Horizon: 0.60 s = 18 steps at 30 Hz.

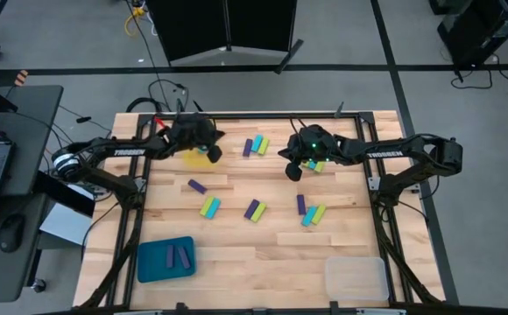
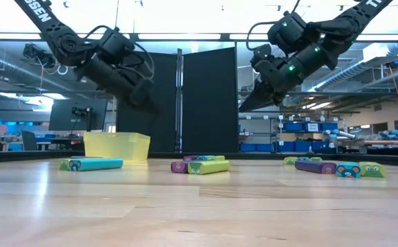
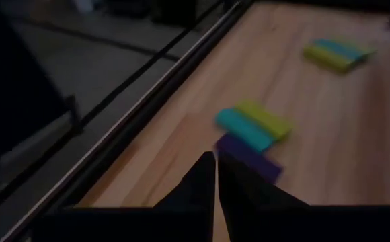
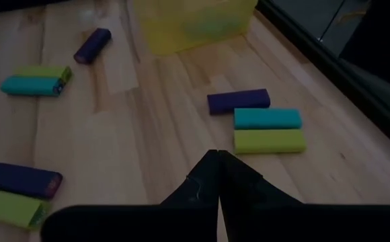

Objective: Sort blocks
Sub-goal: Put the green block into the transparent bin

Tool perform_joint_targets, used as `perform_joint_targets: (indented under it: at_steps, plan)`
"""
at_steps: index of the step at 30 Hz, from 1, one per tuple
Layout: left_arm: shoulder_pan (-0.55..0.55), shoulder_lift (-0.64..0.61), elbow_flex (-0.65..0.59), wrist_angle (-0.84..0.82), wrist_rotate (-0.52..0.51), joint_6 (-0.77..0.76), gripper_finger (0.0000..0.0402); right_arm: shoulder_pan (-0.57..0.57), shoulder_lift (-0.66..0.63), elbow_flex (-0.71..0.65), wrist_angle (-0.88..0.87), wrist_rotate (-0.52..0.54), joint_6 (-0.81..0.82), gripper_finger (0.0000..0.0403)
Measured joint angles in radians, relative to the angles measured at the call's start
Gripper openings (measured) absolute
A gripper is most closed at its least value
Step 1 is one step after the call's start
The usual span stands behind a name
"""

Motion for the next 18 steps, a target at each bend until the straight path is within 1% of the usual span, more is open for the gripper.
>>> perform_joint_targets:
  at_steps: [3, 8, 13, 18]
  plan:
    - [-0.010, 0.000, 0.000, 0.067, 0.047, -0.006, 0.0025, -0.009, 0.000, 0.000, 0.000, 0.010, -0.001, 0.0017]
    - [-0.016, -0.001, 0.000, 0.167, 0.162, -0.029, 0.0025, -0.027, 0.000, 0.000, -0.004, 0.012, 0.000, 0.0019]
    - [-0.039, -0.001, 0.000, 0.175, 0.170, -0.009, 0.0025, -0.027, 0.000, 0.000, -0.027, 0.012, 0.027, 0.0017]
    - [-0.058, -0.001, -0.001, 0.186, 0.168, 0.002, 0.0025, -0.021, 0.000, 0.000, -0.041, 0.014, 0.038, 0.0028]
